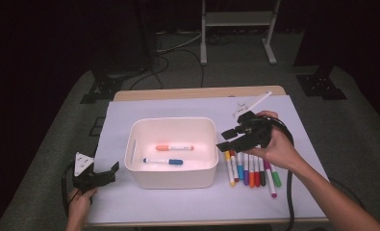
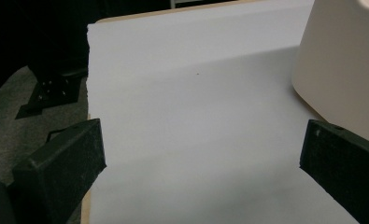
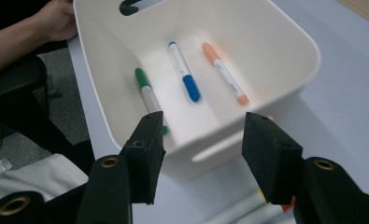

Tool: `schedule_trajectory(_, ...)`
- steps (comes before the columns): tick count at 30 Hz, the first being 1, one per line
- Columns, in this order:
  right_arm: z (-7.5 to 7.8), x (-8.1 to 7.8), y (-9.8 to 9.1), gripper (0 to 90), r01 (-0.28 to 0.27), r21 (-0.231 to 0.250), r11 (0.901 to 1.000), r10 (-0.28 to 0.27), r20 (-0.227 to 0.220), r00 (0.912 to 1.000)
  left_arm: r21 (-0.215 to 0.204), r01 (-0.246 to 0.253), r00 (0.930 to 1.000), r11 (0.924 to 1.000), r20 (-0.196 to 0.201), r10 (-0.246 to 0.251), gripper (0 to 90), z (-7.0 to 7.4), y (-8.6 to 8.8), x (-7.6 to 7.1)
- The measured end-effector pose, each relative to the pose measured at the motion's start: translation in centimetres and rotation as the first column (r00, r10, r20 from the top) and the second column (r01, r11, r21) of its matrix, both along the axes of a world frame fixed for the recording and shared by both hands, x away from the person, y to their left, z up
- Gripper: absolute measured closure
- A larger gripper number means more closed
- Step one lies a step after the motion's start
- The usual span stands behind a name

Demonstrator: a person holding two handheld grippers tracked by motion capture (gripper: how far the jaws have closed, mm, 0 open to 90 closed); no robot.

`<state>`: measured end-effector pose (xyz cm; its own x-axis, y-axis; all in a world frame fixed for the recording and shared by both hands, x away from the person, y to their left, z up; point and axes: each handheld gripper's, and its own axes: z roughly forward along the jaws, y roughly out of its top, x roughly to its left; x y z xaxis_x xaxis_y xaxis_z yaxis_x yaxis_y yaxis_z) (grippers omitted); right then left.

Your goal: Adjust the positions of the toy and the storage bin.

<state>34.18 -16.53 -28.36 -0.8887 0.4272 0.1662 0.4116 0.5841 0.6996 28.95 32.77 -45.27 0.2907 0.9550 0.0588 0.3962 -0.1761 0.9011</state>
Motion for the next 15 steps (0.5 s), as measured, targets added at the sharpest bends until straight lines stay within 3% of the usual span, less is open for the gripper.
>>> schedule_trajectory(7, -1.5, -0.5, -4.7, 44.9, 0.098, 0.032, 0.9947, -0.097, -0.023, 0.995, 0.005, 0.002, 1.0, 1.0, 0.0, -0.002, 0.0, 0.0, 0.0, 0.0)
schedule_trajectory(15, -4.7, -1.1, -8.7, 44.4, 0.202, 0.018, 0.9793, -0.201, -0.049, 0.9784, 0.006, 0.003, 1.0, 1.0, 0.005, -0.003, 0.0, 0.0, 0.0, 0.0)
